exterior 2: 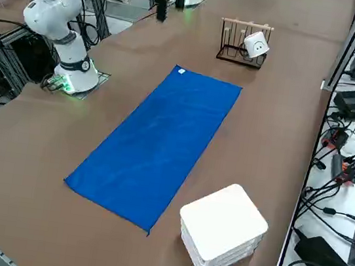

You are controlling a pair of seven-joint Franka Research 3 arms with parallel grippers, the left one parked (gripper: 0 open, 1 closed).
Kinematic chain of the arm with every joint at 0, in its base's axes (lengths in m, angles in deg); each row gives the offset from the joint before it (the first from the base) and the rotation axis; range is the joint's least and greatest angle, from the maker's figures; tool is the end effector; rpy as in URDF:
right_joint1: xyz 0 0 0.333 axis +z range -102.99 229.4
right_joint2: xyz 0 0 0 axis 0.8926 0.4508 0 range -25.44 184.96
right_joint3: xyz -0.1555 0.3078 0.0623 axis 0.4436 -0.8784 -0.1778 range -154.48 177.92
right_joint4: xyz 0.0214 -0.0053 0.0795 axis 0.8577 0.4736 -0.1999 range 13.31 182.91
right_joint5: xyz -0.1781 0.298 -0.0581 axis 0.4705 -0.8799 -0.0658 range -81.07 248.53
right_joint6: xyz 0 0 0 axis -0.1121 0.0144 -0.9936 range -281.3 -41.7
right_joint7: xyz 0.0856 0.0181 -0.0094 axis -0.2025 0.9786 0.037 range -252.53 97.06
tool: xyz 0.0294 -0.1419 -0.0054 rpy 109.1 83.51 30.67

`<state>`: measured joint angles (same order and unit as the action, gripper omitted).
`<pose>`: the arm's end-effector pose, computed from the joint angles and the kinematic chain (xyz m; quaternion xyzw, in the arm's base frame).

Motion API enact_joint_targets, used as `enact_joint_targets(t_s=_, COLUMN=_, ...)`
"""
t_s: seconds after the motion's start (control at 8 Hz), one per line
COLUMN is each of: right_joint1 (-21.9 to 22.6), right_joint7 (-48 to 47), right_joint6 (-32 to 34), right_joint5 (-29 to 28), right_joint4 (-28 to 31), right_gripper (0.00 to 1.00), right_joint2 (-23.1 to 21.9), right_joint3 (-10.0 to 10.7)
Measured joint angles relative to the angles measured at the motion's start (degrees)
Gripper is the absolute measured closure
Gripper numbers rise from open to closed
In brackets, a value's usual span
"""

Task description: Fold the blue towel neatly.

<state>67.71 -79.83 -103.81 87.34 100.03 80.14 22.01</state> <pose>0.4993 -0.0598 0.5888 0.9955 -0.0683 -0.0576 0.0303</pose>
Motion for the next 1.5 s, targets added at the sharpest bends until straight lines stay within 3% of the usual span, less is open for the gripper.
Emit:
enact_joint_targets(t_s=0.25, right_joint1=-8.00, right_joint7=1.01, right_joint6=-8.55, right_joint5=0.58, right_joint4=6.94, right_gripper=0.00, right_joint2=2.53, right_joint3=0.41)
enact_joint_targets(t_s=0.88, right_joint1=-28.47, right_joint7=15.77, right_joint6=-28.38, right_joint5=0.73, right_joint4=23.48, right_gripper=0.04, right_joint2=4.58, right_joint3=0.71)
enact_joint_targets(t_s=1.5, right_joint1=-40.84, right_joint7=21.56, right_joint6=-40.41, right_joint5=-1.72, right_joint4=25.82, right_gripper=0.21, right_joint2=15.13, right_joint3=0.60)
